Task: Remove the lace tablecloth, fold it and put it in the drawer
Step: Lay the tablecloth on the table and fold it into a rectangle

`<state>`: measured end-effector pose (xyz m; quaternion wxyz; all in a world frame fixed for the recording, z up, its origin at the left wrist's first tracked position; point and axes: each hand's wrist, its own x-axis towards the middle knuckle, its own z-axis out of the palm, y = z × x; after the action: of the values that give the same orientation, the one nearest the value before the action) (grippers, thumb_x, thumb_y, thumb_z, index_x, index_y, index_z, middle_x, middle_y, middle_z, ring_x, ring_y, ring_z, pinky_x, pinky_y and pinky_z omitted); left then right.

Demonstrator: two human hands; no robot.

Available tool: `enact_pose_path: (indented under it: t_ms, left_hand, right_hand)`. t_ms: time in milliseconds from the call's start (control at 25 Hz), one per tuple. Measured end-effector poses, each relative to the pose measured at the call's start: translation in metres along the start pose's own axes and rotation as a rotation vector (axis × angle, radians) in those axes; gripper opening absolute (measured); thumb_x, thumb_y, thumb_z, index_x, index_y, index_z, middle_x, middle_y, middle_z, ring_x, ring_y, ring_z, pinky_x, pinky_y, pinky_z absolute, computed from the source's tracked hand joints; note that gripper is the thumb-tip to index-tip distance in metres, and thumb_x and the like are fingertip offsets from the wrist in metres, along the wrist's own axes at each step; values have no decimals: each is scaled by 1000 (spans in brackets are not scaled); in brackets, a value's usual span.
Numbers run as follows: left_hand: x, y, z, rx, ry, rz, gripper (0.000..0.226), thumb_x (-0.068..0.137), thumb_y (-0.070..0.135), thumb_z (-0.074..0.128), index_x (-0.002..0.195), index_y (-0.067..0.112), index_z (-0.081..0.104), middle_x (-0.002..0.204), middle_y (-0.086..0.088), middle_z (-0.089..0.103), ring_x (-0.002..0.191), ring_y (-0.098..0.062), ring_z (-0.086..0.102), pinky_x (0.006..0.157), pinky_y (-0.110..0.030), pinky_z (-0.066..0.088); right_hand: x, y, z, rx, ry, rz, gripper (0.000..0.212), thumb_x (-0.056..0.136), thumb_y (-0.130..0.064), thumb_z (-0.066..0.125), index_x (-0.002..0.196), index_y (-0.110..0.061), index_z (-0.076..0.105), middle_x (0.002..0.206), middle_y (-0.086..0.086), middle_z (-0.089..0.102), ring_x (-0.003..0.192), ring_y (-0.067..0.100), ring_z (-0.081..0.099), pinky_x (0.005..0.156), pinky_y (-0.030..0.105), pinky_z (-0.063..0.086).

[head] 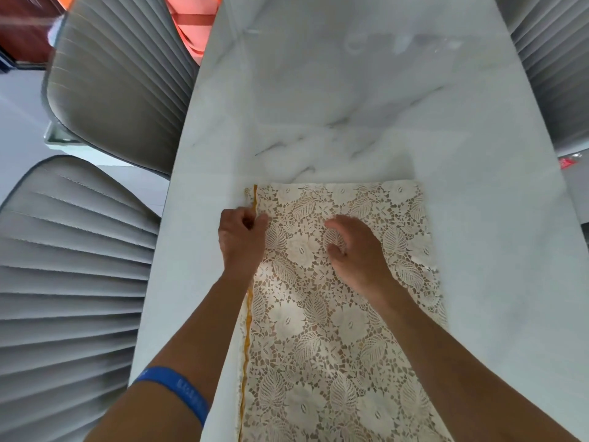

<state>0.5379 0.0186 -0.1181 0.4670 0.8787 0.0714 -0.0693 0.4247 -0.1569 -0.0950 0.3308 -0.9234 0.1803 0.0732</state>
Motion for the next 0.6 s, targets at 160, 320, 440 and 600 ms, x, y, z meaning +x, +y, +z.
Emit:
enact_pose_path:
  t_ms: [160,320,440,600]
  left_hand:
    - [-20,4,-8,100,-89,62,40,79,30,74,115,20,58,109,-1,56,96,-18,56,84,-30,50]
    - [-102,-14,-35,310,-177,20,53,81,30,71,126,21,46,116,-4,54,106,-26,55,88,-33,41]
    - [-159,-31,-61,357,-216,-117,55,79,38,72,125,24,43,117,-1,57,106,-27,59,90,-37,44]
    - [-202,-46,-80,474,-258,-167,41,81,44,67,108,22,46,104,1,59,94,-29,62,78,-36,46]
  right_hand:
    - [1,12,0,-216,-207,-43,74,95,-36,61,155,-39,17,167,-10,-7,153,20,-11,121,41,-10]
    - [2,13,-9,-167,-287,-23,84,90,-29,69,155,-41,17,166,-11,-8,153,17,-11,119,38,-11]
    - [-31,7,-7,-199,-182,-14,66,93,-23,63,151,-33,34,168,-3,9,154,22,6,124,43,4]
    - [-137,19,7,-335,-80,132,52,95,-30,55,145,-27,41,164,1,26,149,27,26,119,48,24]
